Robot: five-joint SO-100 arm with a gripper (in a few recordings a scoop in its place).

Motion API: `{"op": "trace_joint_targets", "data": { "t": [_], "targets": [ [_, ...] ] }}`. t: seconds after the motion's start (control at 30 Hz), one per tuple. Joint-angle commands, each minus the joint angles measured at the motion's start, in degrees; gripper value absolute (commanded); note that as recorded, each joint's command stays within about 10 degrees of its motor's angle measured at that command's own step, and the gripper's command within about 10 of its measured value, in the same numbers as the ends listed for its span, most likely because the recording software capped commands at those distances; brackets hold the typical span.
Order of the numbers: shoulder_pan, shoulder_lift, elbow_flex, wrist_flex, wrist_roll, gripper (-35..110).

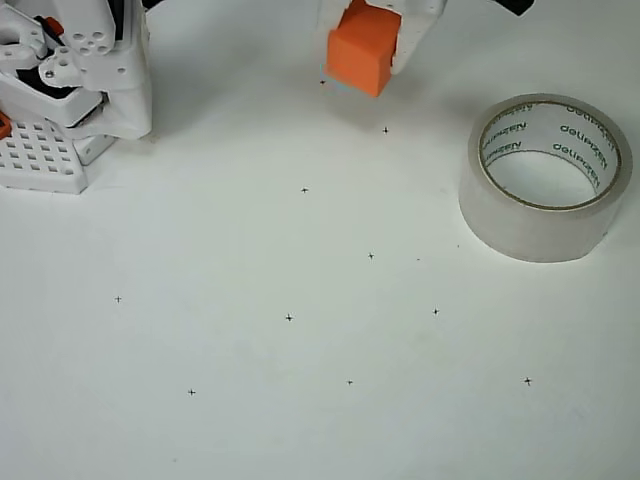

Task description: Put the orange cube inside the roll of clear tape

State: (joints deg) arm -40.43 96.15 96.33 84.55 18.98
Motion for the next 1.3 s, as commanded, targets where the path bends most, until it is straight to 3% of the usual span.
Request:
{"op": "trace_joint_targets", "data": {
  "t": [0.0,0.53,1.27],
  "targets": [
    [1.41,3.69,-6.33,1.32,-3.08,12],
    [7.47,-5.19,-21.80,1.32,-14.77,12],
    [10.90,-20.57,-44.72,4.04,-23.03,12]
  ]
}}
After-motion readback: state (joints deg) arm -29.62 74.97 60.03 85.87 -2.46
